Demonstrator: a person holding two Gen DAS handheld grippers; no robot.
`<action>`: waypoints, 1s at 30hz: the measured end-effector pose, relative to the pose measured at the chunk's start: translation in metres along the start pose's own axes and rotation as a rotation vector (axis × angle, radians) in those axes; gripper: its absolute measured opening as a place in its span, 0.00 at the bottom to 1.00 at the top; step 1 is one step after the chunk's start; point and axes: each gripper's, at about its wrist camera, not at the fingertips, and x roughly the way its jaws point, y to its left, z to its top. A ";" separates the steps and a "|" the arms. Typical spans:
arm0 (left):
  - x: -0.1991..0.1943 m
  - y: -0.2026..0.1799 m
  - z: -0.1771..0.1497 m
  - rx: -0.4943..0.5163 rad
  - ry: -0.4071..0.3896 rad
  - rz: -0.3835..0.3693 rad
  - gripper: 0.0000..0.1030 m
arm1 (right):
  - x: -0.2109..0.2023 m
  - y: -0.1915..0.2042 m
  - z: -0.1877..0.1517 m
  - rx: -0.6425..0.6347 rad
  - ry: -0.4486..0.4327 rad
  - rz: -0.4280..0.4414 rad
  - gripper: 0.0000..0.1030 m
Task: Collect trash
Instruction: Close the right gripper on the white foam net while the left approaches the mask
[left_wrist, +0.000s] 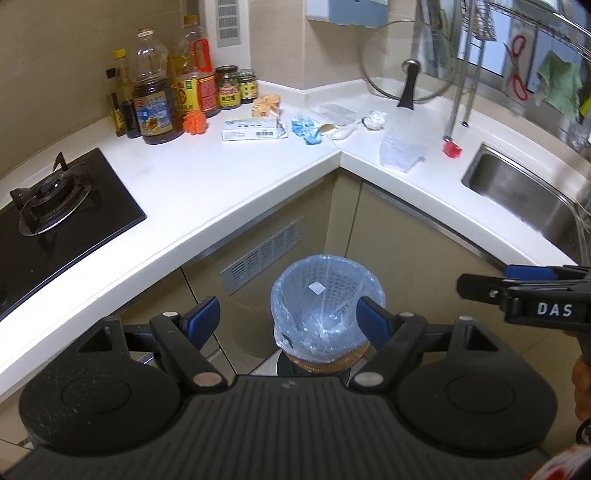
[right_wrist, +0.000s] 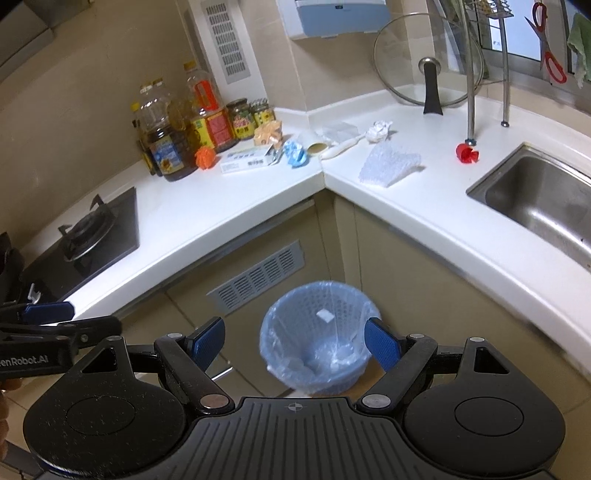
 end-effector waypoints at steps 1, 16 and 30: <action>0.002 0.000 0.002 -0.009 -0.003 0.007 0.77 | 0.001 -0.005 0.003 -0.001 -0.006 0.002 0.80; 0.053 0.026 0.042 -0.076 -0.055 0.071 0.77 | 0.043 -0.068 0.036 0.072 -0.069 -0.024 0.80; 0.155 0.046 0.134 0.033 -0.092 -0.038 0.77 | 0.124 -0.083 0.097 0.147 -0.163 -0.093 0.80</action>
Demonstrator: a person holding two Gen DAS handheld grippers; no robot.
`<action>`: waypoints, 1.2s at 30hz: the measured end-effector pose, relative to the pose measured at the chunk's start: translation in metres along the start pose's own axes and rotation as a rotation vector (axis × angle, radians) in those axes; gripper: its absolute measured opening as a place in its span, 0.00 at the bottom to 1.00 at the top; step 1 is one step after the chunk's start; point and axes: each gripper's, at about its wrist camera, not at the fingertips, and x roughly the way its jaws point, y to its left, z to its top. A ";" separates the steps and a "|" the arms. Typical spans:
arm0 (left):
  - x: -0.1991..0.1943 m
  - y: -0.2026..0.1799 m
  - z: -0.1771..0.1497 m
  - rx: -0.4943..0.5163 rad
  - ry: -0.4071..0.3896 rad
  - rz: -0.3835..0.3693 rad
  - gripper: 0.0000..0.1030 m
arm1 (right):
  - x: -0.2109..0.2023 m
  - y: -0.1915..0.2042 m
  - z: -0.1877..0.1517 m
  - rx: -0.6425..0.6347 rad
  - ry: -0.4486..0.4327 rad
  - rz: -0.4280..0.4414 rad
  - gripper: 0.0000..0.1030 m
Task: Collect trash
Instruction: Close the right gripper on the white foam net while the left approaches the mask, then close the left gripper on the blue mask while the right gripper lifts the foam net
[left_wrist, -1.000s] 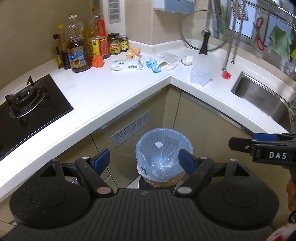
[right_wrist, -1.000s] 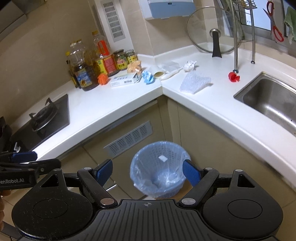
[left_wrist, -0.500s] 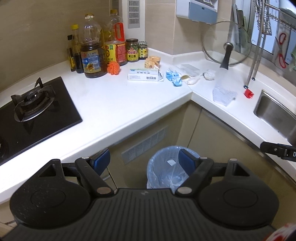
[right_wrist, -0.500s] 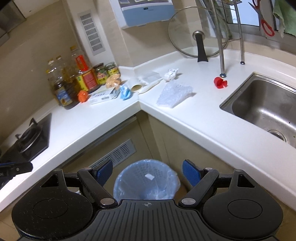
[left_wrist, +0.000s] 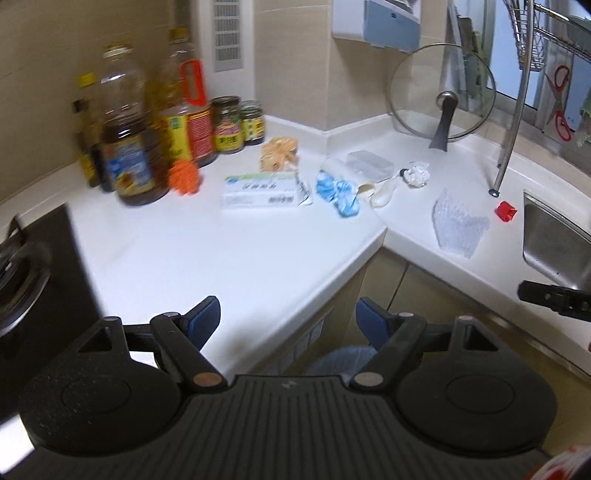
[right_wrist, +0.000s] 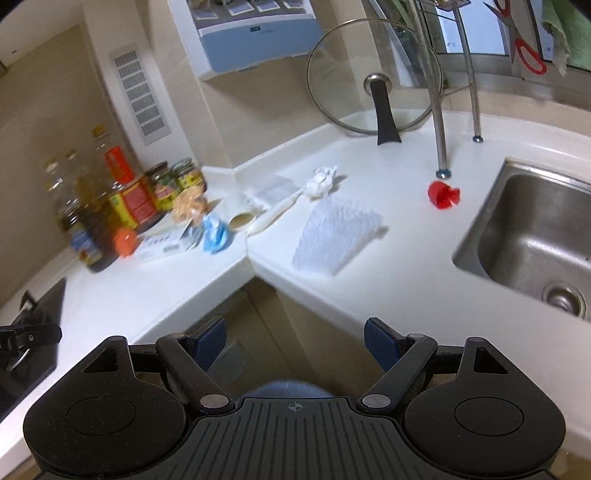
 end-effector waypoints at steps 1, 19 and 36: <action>0.008 0.000 0.006 0.012 0.000 -0.010 0.77 | 0.006 0.000 0.004 -0.001 -0.010 -0.005 0.80; 0.136 0.011 0.074 0.109 0.050 -0.124 0.73 | 0.126 -0.029 0.055 0.084 -0.076 -0.183 0.70; 0.199 -0.014 0.101 0.164 0.055 -0.256 0.70 | 0.151 -0.045 0.064 0.201 -0.095 -0.248 0.12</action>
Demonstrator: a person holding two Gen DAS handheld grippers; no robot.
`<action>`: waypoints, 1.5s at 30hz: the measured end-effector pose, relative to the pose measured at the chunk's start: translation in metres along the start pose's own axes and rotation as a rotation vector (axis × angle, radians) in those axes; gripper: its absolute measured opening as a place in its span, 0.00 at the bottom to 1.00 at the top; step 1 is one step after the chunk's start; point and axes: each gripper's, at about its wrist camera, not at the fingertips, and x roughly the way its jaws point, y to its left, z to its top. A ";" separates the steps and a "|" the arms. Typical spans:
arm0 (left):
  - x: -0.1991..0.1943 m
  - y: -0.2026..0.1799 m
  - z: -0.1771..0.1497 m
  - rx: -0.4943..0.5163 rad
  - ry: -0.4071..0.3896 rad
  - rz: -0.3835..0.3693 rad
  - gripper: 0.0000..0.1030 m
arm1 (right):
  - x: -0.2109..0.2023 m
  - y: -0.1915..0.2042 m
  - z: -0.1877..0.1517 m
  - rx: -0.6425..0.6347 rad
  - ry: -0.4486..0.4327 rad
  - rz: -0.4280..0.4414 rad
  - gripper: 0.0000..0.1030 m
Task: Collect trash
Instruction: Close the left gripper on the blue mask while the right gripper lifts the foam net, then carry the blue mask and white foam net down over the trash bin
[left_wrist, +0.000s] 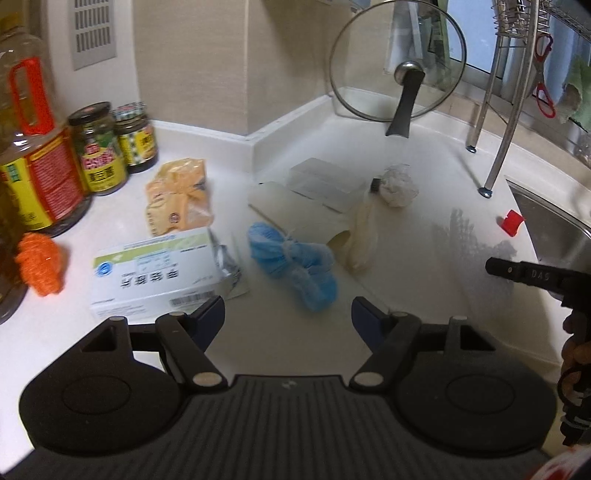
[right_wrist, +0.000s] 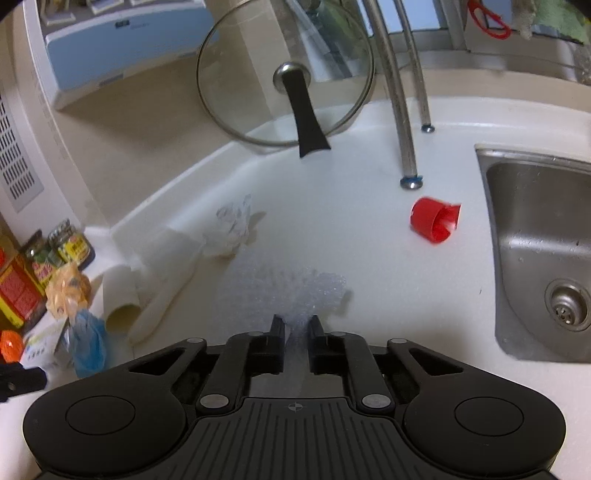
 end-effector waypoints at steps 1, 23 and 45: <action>0.003 0.000 0.001 -0.001 0.003 -0.007 0.69 | -0.002 0.001 0.002 0.004 -0.008 -0.001 0.12; 0.062 -0.010 0.022 -0.041 0.021 0.004 0.29 | -0.019 0.004 0.025 -0.001 -0.046 0.025 0.11; -0.013 -0.071 0.016 -0.137 -0.124 0.278 0.11 | -0.033 -0.043 0.060 -0.157 0.013 0.310 0.11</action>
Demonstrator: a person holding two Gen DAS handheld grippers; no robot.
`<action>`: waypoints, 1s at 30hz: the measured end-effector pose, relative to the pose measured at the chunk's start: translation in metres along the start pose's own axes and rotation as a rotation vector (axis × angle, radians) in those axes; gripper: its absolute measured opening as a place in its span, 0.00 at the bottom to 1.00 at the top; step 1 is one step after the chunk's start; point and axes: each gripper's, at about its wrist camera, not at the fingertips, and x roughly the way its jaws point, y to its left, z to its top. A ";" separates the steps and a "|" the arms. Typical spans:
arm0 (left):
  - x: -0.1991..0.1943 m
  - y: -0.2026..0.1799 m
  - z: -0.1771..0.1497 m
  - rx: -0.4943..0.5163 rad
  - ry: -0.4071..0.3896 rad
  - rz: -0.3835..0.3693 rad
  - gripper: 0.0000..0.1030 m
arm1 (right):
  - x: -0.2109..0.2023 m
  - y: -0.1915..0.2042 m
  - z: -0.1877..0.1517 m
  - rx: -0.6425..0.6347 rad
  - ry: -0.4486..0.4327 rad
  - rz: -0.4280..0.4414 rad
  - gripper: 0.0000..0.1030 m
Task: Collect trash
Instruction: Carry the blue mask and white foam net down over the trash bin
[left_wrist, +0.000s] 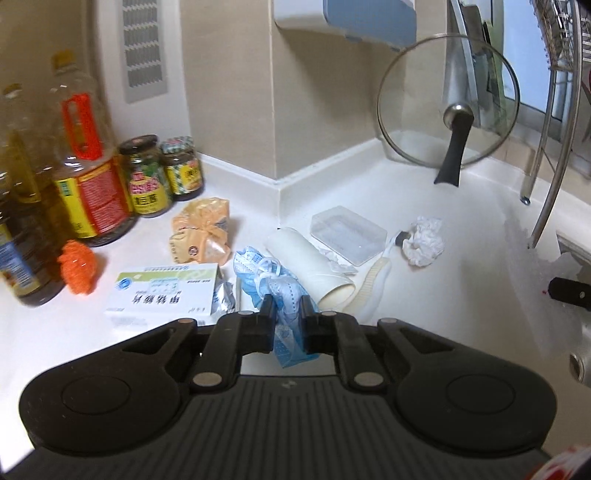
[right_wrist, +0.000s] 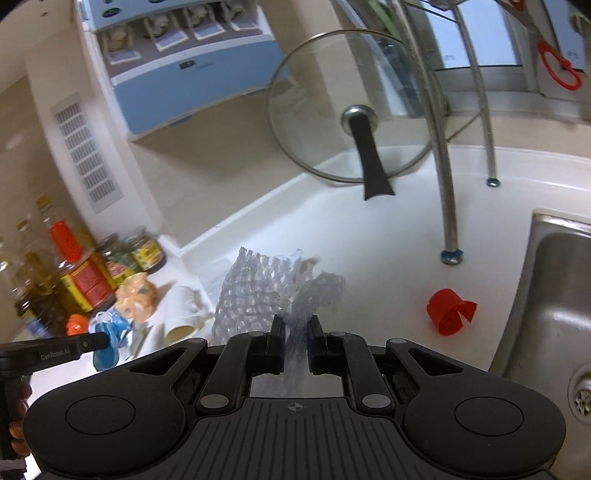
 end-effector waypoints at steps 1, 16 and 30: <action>-0.008 -0.002 -0.002 -0.009 -0.007 0.010 0.11 | -0.002 -0.001 0.001 -0.010 0.004 0.016 0.11; -0.130 -0.025 -0.080 -0.131 0.001 0.124 0.11 | -0.040 0.038 -0.033 -0.167 0.130 0.366 0.11; -0.152 -0.006 -0.158 -0.213 0.147 0.121 0.11 | -0.036 0.103 -0.127 -0.401 0.360 0.431 0.11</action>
